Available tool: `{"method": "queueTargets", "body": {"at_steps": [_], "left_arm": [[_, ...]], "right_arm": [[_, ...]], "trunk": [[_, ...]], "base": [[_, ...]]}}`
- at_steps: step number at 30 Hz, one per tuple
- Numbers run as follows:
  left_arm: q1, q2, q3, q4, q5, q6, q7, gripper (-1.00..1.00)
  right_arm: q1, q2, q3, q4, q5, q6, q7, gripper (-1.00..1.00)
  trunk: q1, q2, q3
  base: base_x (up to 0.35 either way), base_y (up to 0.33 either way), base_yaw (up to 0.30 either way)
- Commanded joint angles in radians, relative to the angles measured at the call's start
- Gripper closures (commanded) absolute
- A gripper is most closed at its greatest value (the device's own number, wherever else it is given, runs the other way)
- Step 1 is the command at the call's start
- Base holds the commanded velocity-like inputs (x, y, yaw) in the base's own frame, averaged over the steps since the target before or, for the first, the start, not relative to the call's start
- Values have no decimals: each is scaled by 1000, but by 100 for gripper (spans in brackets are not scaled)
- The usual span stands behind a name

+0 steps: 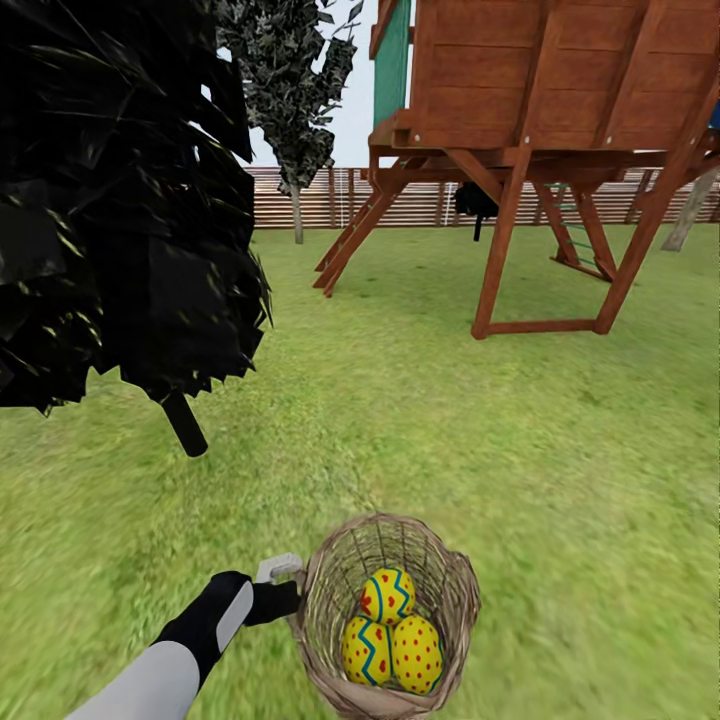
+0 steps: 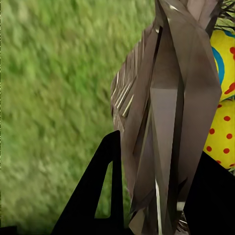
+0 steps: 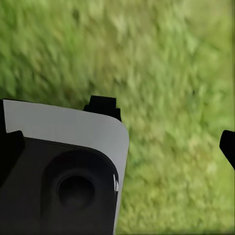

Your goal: Take the three Easter eggs out of the wicker basket on the lawn in the garden, then place them on the lawn next to a single tree (choose any tree) so that all three eggs are next to the same tree and none are left in the basket.

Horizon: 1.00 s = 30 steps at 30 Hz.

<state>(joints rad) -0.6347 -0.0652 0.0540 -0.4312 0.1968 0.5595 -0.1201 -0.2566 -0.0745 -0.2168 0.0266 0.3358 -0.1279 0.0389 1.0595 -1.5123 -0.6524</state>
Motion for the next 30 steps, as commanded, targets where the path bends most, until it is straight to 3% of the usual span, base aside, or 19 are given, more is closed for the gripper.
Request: {"method": "queueTargets", "body": {"at_steps": [1, 14, 30], "left_arm": [[0, -1, 6, -1, 9, 7, -1, 100], [0, 1, 6, -2, 9, 7, 0, 100], [0, 1, 6, -1, 7, 7, 0, 100]], "right_arm": [[-1, -1, -8, 3, 6, -6, 3, -100], [-1, 3, -6, 2, 13, -2, 4, -100], [-1, 7, -7, 6, -2, -3, 4, -100]], "trunk": [[0, 0, -1], [0, 0, 7], [0, 0, 7]], "base": [[0, 0, -6], [10, 0, -28], [313, 0, 0]]}}
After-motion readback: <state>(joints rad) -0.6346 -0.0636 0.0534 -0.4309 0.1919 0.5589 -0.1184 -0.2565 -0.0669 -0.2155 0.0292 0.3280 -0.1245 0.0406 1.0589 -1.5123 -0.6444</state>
